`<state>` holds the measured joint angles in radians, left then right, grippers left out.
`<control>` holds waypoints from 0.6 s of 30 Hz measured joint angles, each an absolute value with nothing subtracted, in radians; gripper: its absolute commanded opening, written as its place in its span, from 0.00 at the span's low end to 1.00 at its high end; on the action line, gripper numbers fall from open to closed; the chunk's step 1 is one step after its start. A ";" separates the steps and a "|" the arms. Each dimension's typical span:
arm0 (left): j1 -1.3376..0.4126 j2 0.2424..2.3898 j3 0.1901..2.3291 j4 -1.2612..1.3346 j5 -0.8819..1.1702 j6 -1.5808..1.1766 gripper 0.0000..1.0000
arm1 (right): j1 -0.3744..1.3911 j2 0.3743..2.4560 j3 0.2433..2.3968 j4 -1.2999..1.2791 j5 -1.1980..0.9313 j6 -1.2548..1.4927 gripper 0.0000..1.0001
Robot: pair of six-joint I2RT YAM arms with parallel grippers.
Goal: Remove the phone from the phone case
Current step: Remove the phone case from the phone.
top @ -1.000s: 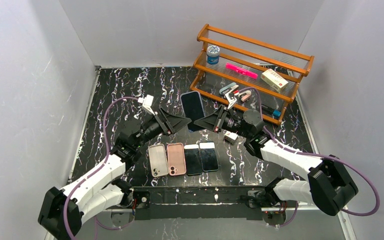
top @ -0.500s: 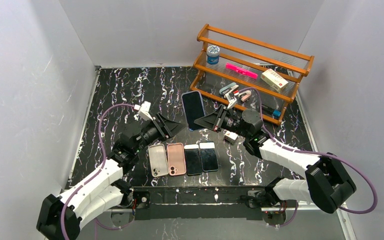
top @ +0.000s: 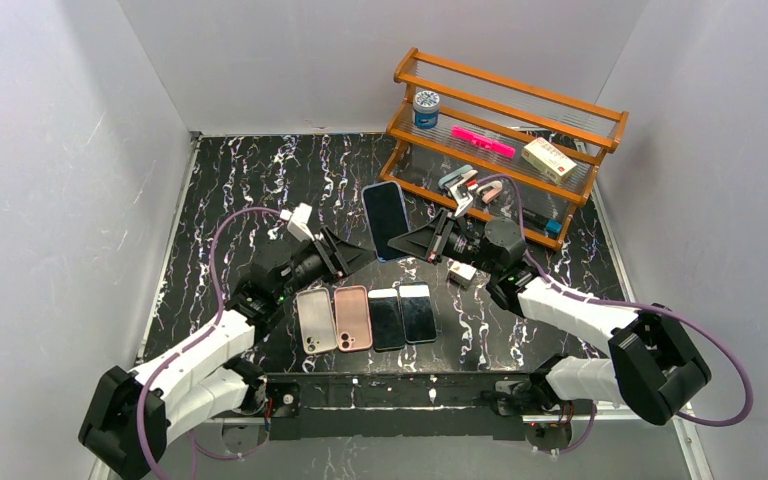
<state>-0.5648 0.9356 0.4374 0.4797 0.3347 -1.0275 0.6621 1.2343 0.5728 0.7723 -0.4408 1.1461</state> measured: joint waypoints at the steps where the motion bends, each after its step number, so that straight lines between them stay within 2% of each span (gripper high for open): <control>1: -0.565 0.941 0.437 0.487 0.338 -1.029 0.56 | 0.662 1.235 0.573 0.776 -0.443 1.149 0.01; 5: -0.565 0.982 0.437 0.535 0.363 -1.044 0.55 | 0.662 1.246 0.573 0.800 -0.457 1.161 0.01; 7: -0.565 1.008 0.438 0.564 0.377 -1.057 0.51 | 0.664 1.256 0.573 0.815 -0.462 1.172 0.01; 12: -0.565 1.048 0.439 0.639 0.400 -1.087 0.30 | 0.678 1.271 0.573 0.841 -0.469 1.184 0.01; 16: -0.565 1.058 0.445 0.681 0.404 -1.097 0.04 | 0.683 1.284 0.573 0.849 -0.474 1.192 0.01; 18: -0.565 1.058 0.446 0.692 0.403 -1.087 0.00 | 0.683 1.287 0.573 0.849 -0.473 1.194 0.01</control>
